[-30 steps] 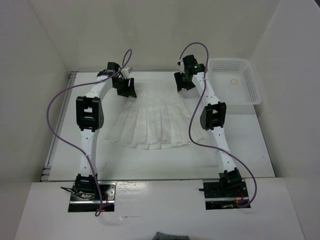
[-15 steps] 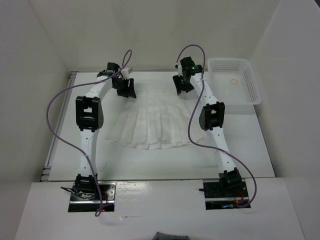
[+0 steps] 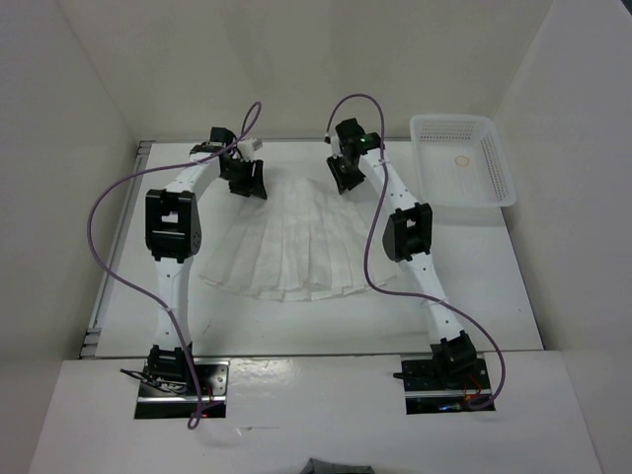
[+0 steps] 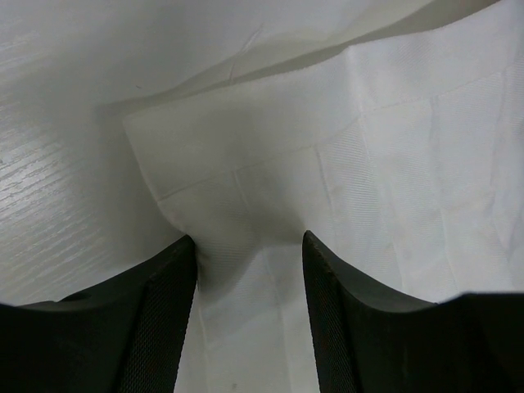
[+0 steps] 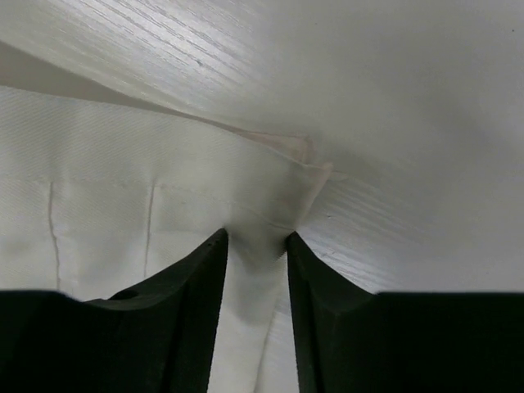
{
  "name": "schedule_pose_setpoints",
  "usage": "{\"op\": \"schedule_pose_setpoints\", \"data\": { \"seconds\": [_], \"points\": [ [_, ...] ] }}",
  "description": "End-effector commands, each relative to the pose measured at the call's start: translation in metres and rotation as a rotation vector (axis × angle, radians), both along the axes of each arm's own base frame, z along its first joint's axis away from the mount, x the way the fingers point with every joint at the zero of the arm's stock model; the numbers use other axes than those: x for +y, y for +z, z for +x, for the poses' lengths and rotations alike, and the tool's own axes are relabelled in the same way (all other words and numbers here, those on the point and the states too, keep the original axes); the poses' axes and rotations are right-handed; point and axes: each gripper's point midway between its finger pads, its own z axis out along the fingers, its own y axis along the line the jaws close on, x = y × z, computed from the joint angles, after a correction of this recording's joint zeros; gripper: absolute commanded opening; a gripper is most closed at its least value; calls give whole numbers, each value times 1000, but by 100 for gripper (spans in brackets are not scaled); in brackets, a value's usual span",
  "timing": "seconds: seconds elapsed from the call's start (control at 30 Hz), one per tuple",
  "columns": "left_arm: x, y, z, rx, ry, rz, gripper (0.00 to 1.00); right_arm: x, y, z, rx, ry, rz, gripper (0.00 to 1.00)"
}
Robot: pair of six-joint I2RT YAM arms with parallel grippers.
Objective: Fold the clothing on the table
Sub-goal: Fold the skirt
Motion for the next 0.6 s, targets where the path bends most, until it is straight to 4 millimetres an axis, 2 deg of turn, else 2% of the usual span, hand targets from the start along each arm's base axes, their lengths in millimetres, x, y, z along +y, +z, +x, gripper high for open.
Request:
{"op": "schedule_pose_setpoints", "data": {
  "seconds": [0.0, 0.07, 0.1, 0.2, 0.27, 0.33, 0.37, 0.47, 0.5, 0.57],
  "points": [
    [6, -22, -25, 91, -18, 49, 60, -3, 0, -12, 46, 7, -6, 37],
    [7, -20, -32, 101, -19, 50, 60, -4, -2, -17, 69, 20, -8, 31],
    [7, -19, -34, 99, -26, 53, 58, -4, -2, -18, 70, 20, -8, 23],
    [14, -19, -38, 93, -21, 64, 56, -10, 0, -19, 78, 11, -11, 7],
    [16, -11, -36, 68, -15, 74, 47, -10, 5, -18, 70, 11, -7, 0],
    [27, -11, -34, 69, 8, 73, 38, -10, 5, -18, 70, 11, -7, 0],
    [27, -11, -34, 69, 8, 73, 30, -10, 5, -18, 70, 11, -7, 0],
    [39, -5, -31, 59, 31, 72, 22, -6, 17, -18, 56, 20, 18, 0],
    [42, 0, -30, 50, 36, 60, 17, -5, 15, -20, 67, 24, 23, 0],
    [49, 5, -28, 42, 49, 48, 13, -5, 29, -20, 50, 24, 29, 0]
  ]
}}
